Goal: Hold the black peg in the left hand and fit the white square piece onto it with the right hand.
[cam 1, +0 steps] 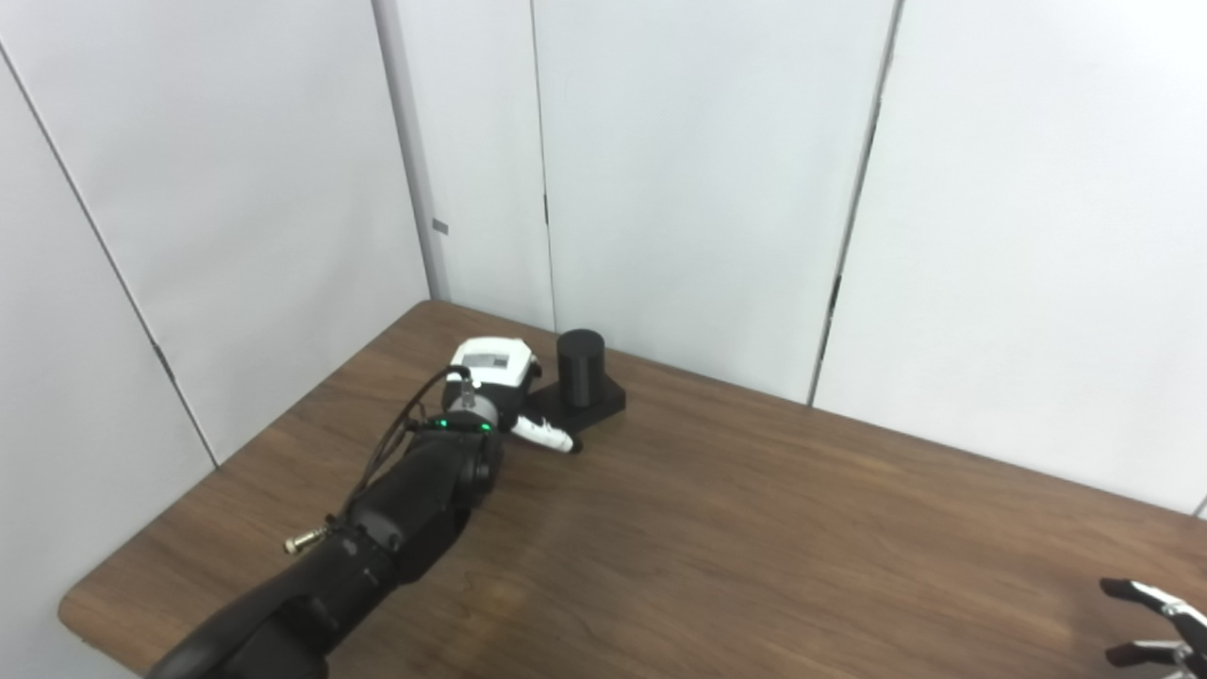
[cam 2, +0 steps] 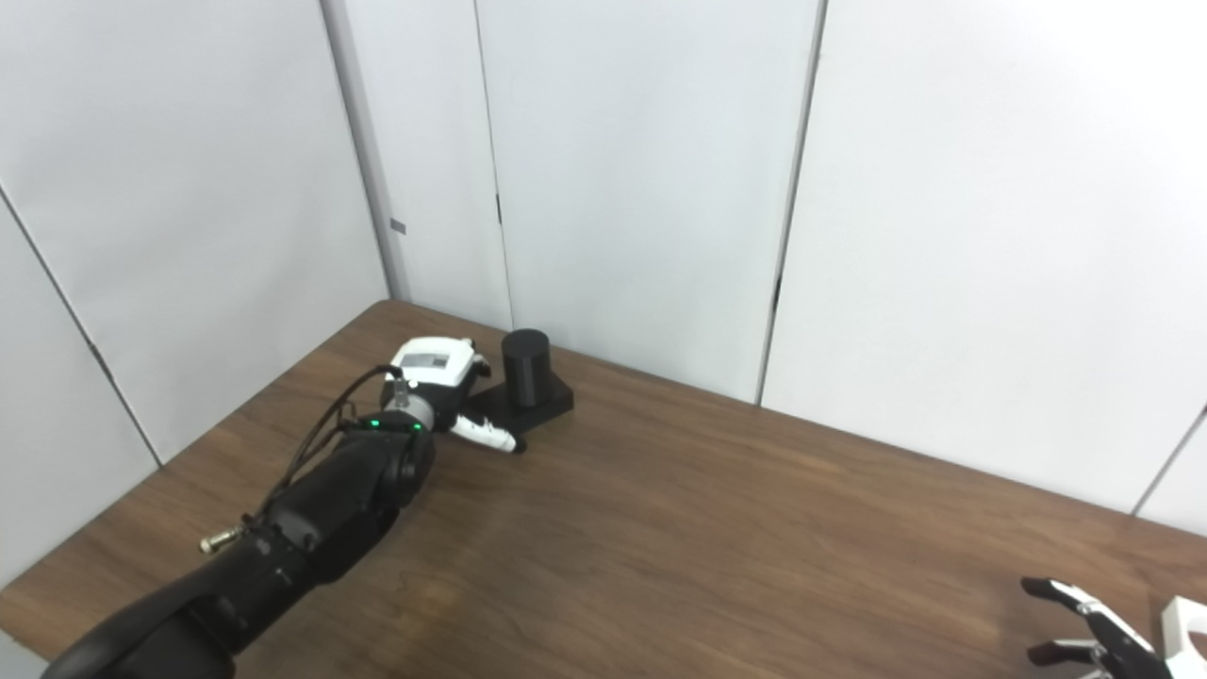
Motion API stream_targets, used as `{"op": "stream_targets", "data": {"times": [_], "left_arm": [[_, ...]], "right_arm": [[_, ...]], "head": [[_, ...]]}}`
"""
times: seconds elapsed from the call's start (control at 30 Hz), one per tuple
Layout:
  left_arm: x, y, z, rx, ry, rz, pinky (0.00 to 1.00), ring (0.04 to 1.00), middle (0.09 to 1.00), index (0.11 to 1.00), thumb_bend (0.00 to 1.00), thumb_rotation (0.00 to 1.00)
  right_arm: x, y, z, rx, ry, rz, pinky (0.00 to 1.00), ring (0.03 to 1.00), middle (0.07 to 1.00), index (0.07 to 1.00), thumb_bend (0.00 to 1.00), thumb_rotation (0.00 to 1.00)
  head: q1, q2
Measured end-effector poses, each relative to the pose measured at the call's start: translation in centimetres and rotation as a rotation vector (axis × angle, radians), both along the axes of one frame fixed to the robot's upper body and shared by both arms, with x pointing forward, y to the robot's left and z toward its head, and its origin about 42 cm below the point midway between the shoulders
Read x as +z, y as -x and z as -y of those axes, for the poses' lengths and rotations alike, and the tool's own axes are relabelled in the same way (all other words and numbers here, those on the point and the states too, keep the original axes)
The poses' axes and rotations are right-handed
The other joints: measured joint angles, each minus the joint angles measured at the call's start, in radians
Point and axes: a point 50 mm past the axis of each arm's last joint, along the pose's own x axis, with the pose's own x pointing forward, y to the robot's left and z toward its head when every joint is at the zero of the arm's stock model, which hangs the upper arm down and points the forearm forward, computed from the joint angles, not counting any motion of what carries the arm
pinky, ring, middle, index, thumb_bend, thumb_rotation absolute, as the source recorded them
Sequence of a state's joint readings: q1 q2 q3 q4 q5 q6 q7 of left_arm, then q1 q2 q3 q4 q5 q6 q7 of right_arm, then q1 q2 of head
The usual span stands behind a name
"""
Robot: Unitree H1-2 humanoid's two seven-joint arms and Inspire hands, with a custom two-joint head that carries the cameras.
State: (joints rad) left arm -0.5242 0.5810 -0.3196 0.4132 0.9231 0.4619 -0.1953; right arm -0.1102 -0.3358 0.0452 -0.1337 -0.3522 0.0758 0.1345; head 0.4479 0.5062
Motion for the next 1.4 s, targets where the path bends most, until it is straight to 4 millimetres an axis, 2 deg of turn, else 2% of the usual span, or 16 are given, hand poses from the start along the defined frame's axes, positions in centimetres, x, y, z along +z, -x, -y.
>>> {"op": "stream_targets", "data": {"times": [0.27,0.37,0.57,0.67,0.77,0.87,0.9,0.93,1.03,1.17,1.4], "left_arm": [[-0.2,-0.2,-0.2,0.010,-0.007,-0.005,0.99,1.000,1.000,0.852,1.00,0.63],[-0.5,-0.5,-0.4,0.015,-0.022,-0.014,0.97,1.000,1.000,0.852,1.00,0.63],[-1.2,-1.0,-0.7,0.006,-0.077,-0.003,0.98,1.000,1.000,0.837,1.00,0.60],[-1.3,-1.3,-1.1,0.003,-0.073,0.002,0.97,1.000,0.978,0.791,0.91,0.50],[-1.4,-1.4,-1.2,-0.008,-0.056,0.016,0.93,0.992,0.937,0.675,0.82,0.36],[-1.0,-1.6,-1.0,-0.030,-0.039,0.031,0.90,0.960,0.887,0.583,0.79,0.25],[-0.9,-1.8,-0.9,-0.034,-0.030,0.033,0.91,0.952,0.874,0.538,0.66,0.17],[-0.7,-1.9,-0.8,-0.041,-0.017,0.034,0.92,0.945,0.863,0.509,0.58,0.11],[-0.4,-2.2,-0.5,-0.063,0.000,0.039,0.91,0.918,0.844,0.486,0.53,0.07],[-0.4,-2.3,-0.3,-0.090,0.011,0.037,0.92,0.911,0.837,0.483,0.52,0.06],[-0.1,-2.0,0.2,-0.137,0.022,0.034,0.89,0.928,0.843,0.484,0.52,0.06]], "right_arm": [[0.0,0.4,0.0,-0.006,0.003,-0.006,0.42,0.653,0.876,0.782,0.75,0.05],[0.2,0.5,0.0,-0.004,0.007,0.001,0.42,0.658,0.877,0.779,0.75,0.04],[0.3,0.6,0.0,-0.006,0.012,0.003,0.44,0.655,0.868,0.770,0.76,0.01],[0.2,0.6,0.0,-0.010,0.013,-0.001,0.46,0.659,0.863,0.768,0.75,0.00],[0.2,0.7,0.1,-0.014,0.013,-0.006,0.47,0.664,0.863,0.765,0.74,0.00],[0.2,0.8,0.1,-0.014,0.013,-0.005,0.47,0.667,0.858,0.762,0.71,0.00],[0.2,0.8,0.1,-0.014,0.014,-0.004,0.47,0.663,0.856,0.760,0.71,0.00],[0.2,0.8,0.1,-0.015,0.017,-0.003,0.46,0.661,0.853,0.758,0.70,0.00],[0.2,0.8,0.1,-0.017,0.024,-0.003,0.47,0.668,0.852,0.753,0.68,0.00],[0.4,0.8,0.0,-0.017,0.027,0.004,0.46,0.664,0.848,0.746,0.67,0.00],[0.4,0.8,0.1,-0.019,0.023,0.005,0.46,0.661,0.847,0.739,0.66,0.00]], "head": [[-0.005,0.009],[-0.008,0.008],[-0.018,0.014],[-0.018,0.014],[-0.023,0.014],[-0.023,0.014],[-0.023,0.014],[-0.023,0.014],[-0.025,0.018],[-0.025,0.021],[-0.028,0.025]]}}
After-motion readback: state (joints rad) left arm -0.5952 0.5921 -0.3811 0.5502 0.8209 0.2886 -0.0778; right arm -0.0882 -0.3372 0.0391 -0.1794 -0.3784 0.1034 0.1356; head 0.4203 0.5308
